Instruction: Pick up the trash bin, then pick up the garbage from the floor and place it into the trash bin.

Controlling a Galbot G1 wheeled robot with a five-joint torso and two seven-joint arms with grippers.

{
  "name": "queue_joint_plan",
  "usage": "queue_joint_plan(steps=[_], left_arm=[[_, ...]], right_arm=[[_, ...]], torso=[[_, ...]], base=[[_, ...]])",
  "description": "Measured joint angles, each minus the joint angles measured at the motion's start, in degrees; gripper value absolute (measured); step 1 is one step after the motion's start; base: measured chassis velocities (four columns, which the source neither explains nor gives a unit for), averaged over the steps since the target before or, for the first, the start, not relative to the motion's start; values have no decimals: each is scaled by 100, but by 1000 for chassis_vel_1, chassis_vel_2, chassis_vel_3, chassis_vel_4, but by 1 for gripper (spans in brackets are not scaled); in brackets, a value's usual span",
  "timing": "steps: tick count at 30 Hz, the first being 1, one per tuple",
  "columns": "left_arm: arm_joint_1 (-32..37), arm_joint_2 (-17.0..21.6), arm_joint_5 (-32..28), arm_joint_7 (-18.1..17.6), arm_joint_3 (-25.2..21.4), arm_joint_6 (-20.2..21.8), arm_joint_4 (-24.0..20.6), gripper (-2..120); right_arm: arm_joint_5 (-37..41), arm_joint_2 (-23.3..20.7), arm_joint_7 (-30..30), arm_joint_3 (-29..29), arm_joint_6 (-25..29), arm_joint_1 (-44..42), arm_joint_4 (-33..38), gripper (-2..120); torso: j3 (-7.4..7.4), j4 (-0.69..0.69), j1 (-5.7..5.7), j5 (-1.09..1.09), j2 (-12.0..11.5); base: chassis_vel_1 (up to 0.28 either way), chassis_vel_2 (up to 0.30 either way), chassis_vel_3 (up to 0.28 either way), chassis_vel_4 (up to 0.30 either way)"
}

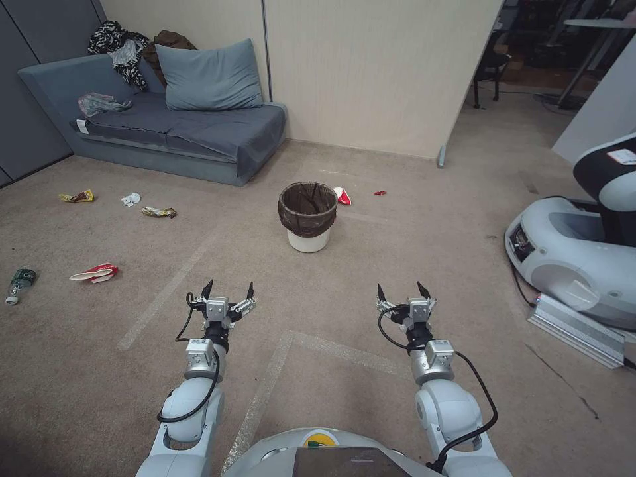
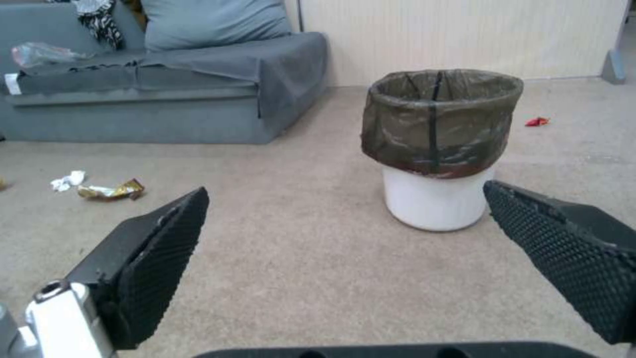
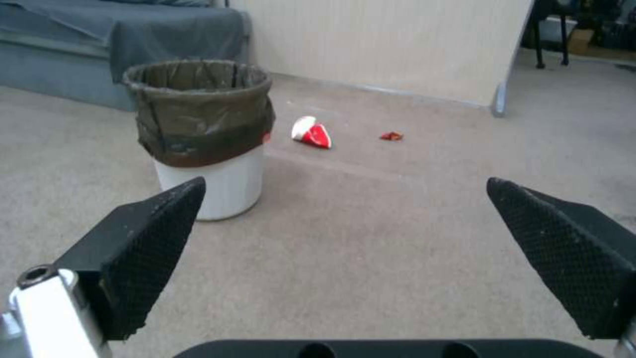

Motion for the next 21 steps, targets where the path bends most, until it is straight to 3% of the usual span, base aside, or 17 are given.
queue_joint_plan(steps=[16,18,21], left_arm=[[-35,7,15,-41,-7,12,-3,100],[-162,35,85,-194,-48,61,-43,100],[-799,182,366,-846,-261,234,-293,100]], right_arm=[[0,-2,5,1,1,8,0,100],[1,-17,29,12,20,53,-1,100],[86,-148,266,163,229,551,-64,100]], torso=[[0,1,0,0,0],[1,2,0,-3,0],[0,0,0,2,0]], base=[[0,0,0,0],[0,0,0,0],[0,0,0,0]])
